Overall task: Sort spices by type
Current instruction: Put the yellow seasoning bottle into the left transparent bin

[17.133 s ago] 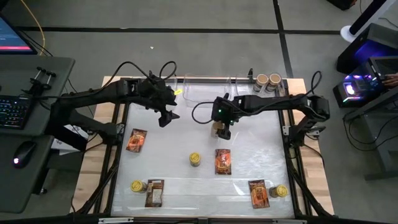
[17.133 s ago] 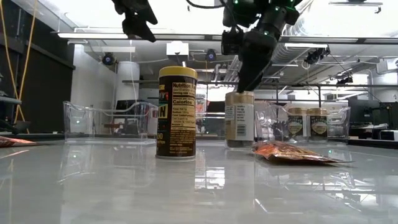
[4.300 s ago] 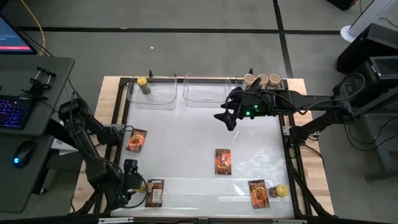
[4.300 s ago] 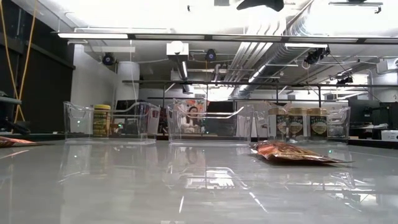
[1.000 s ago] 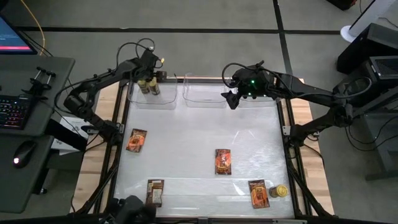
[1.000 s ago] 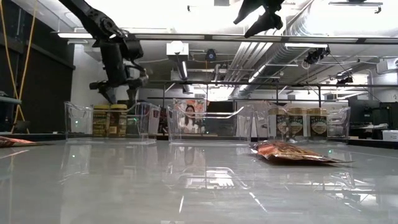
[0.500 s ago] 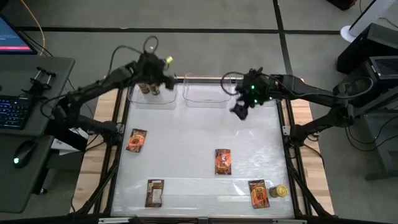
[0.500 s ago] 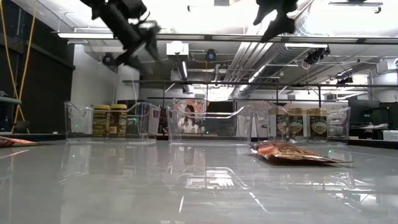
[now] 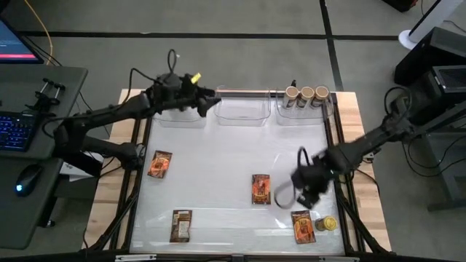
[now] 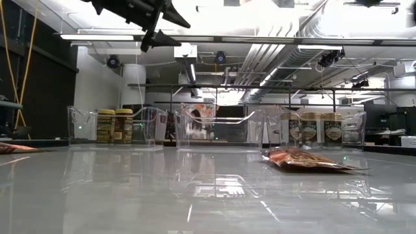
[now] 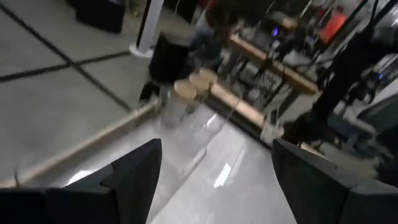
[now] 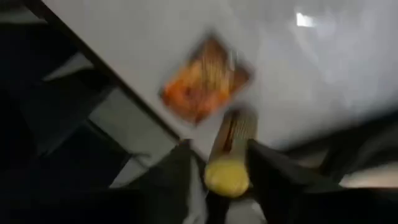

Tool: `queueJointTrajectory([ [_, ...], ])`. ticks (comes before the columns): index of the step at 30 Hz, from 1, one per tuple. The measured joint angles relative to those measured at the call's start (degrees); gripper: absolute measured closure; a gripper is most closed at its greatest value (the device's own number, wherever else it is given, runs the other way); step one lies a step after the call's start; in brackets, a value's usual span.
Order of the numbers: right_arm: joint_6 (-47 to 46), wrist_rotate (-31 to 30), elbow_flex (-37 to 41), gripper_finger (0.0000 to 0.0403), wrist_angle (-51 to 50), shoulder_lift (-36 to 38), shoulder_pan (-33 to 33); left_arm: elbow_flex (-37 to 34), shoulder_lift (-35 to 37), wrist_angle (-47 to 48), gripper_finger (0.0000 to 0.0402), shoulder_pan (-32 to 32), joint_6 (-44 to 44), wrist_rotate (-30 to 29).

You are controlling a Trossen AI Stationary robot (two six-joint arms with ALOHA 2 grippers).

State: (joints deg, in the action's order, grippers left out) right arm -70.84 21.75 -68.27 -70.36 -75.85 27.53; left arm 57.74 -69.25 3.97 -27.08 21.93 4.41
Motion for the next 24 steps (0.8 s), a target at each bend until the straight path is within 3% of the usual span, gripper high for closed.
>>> queueJointTrajectory([
  [2,-8.8,1.9,0.5,0.0337,1.1,0.0,5.3,0.0,0.0,-1.9,0.0112,-2.0,0.0,2.2],
  [4,-17.5,2.5,0.6,0.0384,1.8,0.0,9.8,0.0,0.0,-2.5,0.0112,-4.2,0.0,4.9],
  [10,-34.6,4.0,0.7,0.0400,2.0,-0.6,17.2,0.0,0.0,-2.2,0.0112,-8.9,0.0,9.3],
  [17,-36.9,7.8,1.3,0.0402,7.3,-2.1,18.8,0.0,0.0,-2.2,0.0112,-10.9,0.0,10.6],
  [20,-37.0,11.9,6.1,0.0402,15.7,-2.2,18.8,0.0,0.0,-2.2,0.0112,-10.9,-0.1,10.6],
  [24,-38.7,12.5,11.4,0.0402,19.7,-2.3,18.6,0.0,0.0,-2.1,0.0112,-10.8,-0.1,10.7],
])
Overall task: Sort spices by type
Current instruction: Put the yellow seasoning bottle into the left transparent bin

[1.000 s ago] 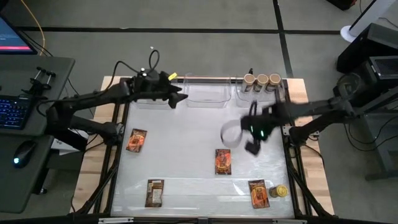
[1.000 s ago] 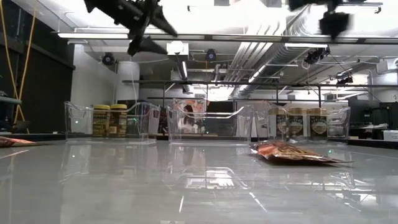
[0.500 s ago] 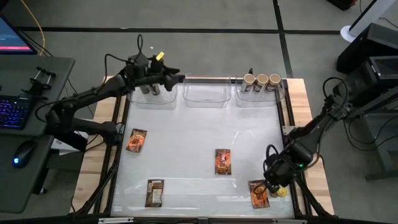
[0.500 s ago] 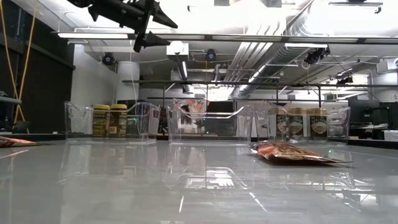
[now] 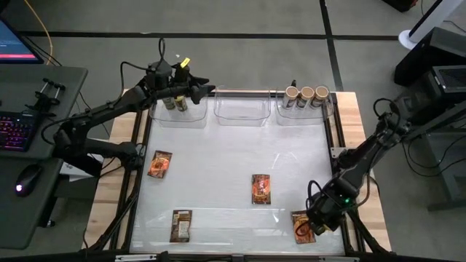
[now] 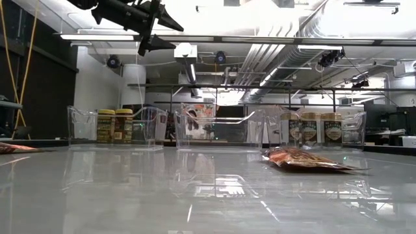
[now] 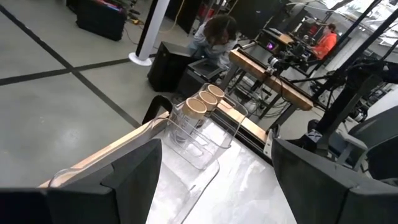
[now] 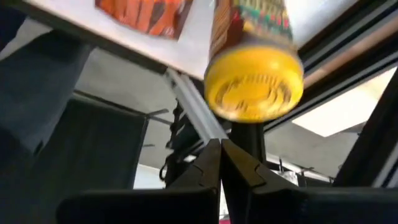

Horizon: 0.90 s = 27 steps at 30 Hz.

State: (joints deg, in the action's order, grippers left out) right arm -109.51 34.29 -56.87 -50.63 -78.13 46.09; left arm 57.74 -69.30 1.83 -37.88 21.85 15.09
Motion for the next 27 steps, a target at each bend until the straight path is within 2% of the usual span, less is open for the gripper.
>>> queueJointTrajectory([
  [10,2.8,-1.9,2.5,0.0402,-1.6,0.1,-1.2,0.0,0.0,0.0,0.0112,0.0,0.4,0.0],
  [15,5.8,-1.6,4.1,0.0402,-6.0,0.3,-2.0,0.0,0.0,0.0,0.0112,0.0,0.5,0.0],
  [21,11.8,-6.3,4.6,0.0402,-12.9,0.4,-6.6,0.0,0.0,0.0,0.0112,0.0,0.6,0.0],
  [27,20.5,-9.8,4.6,0.0402,-17.7,0.5,-13.9,0.0,0.0,0.0,0.0112,0.0,1.6,-0.1],
])
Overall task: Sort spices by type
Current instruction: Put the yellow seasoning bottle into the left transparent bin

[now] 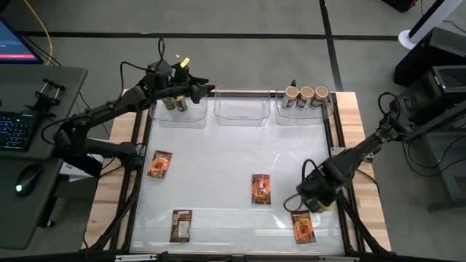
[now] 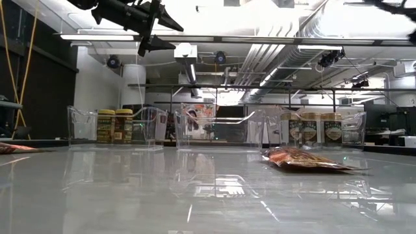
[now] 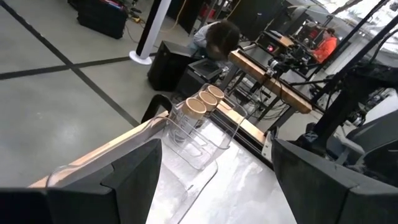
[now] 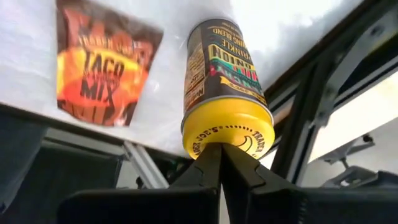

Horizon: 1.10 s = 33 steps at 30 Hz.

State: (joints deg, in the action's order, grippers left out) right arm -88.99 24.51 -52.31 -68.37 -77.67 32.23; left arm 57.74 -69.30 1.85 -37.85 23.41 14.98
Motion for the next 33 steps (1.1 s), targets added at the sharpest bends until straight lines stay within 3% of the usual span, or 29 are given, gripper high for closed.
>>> queueJointTrajectory([
  [15,27.0,-2.9,-0.4,0.0403,-1.6,-0.1,-21.0,0.0,0.0,0.0,0.0112,0.1,0.6,0.9],
  [20,34.0,-8.1,-2.4,0.0403,-0.4,-0.3,-27.4,0.0,0.0,0.0,0.0112,0.1,0.6,0.9],
  [27,40.3,-20.6,-6.1,0.0403,8.5,-0.6,-36.7,0.0,0.0,0.0,0.0112,0.1,2.0,1.0],
  [33,41.9,-23.7,-6.3,0.0402,21.2,-1.6,-44.7,0.0,0.0,0.0,0.0112,0.4,2.5,4.9],
])
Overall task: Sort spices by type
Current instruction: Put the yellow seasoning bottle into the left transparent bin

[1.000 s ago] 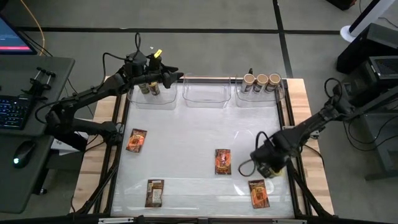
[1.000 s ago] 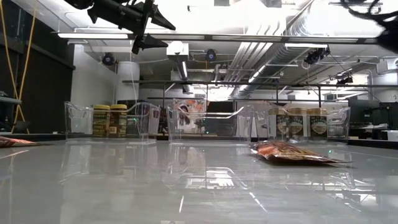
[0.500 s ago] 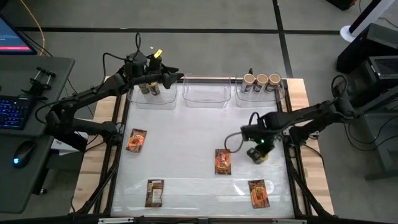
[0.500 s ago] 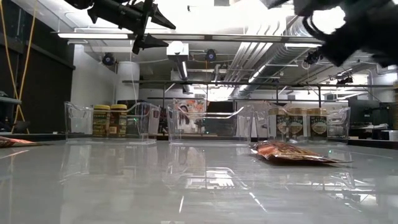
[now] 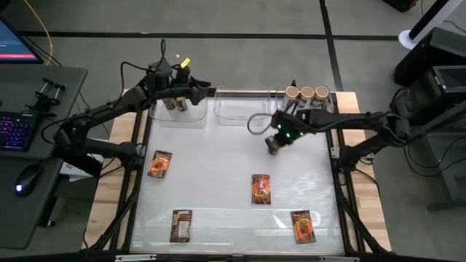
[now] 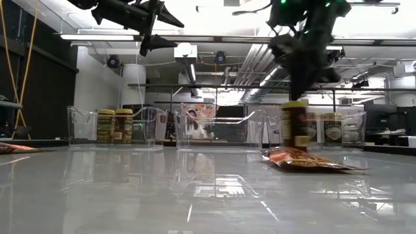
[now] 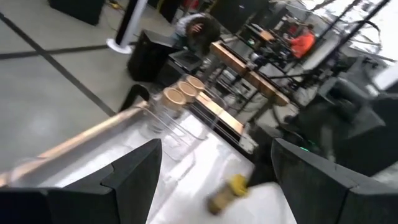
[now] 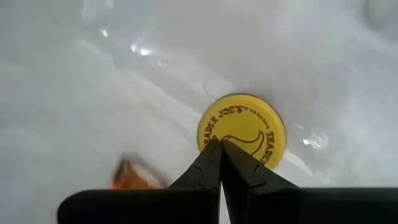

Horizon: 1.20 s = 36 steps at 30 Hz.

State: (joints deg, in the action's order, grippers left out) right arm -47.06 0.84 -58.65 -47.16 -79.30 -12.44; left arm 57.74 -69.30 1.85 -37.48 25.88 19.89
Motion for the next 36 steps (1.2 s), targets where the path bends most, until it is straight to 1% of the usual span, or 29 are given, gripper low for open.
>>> queueJointTrajectory([
  [4,2.4,1.1,-0.2,0.0402,7.6,-3.5,-3.4,0.0,0.0,0.0,0.0112,0.9,0.6,2.1],
  [6,3.7,3.5,-0.4,0.0402,12.4,-6.1,-4.2,0.0,0.0,0.0,0.0112,1.7,0.6,2.1],
  [8,4.6,5.8,-0.4,0.0402,17.9,-8.6,-4.5,0.0,0.0,0.0,0.0112,2.6,0.7,2.1],
  [12,4.1,7.4,0.1,0.0402,25.8,-13.7,-4.4,0.0,0.0,0.0,0.0112,4.4,2.1,2.1],
  [15,4.3,11.5,-2.6,0.0402,28.9,-17.0,-4.0,0.0,0.0,-0.2,0.0112,5.6,2.4,3.3],
  [18,7.3,14.7,-5.1,0.0402,27.0,-21.4,-2.5,0.0,0.0,-0.8,0.0112,6.2,2.5,5.8],
  [20,9.1,16.7,-8.0,0.0402,27.5,-21.7,-1.6,0.0,0.0,-1.0,0.0112,6.6,3.2,6.7],
  [22,12.3,17.2,-10.9,0.0402,27.1,-21.0,-0.6,0.0,0.3,-0.9,0.0112,6.6,3.9,7.9],
  [25,18.4,14.7,-14.8,0.0403,19.6,-20.7,0.3,0.0,0.7,-0.9,0.0112,6.6,3.9,8.5],
  [29,24.7,11.0,-19.2,0.0403,10.2,-19.2,-0.2,0.0,1.0,-0.9,0.0112,6.6,4.0,8.5],
  [33,26.5,9.3,-18.8,0.0402,3.2,-18.4,-0.9,0.0,1.2,-0.9,0.0112,6.5,3.9,8.5],
  [36,27.1,8.8,-17.0,0.0402,-1.4,-16.4,-1.1,0.0,1.2,-0.5,0.0112,6.5,3.9,8.5],
])
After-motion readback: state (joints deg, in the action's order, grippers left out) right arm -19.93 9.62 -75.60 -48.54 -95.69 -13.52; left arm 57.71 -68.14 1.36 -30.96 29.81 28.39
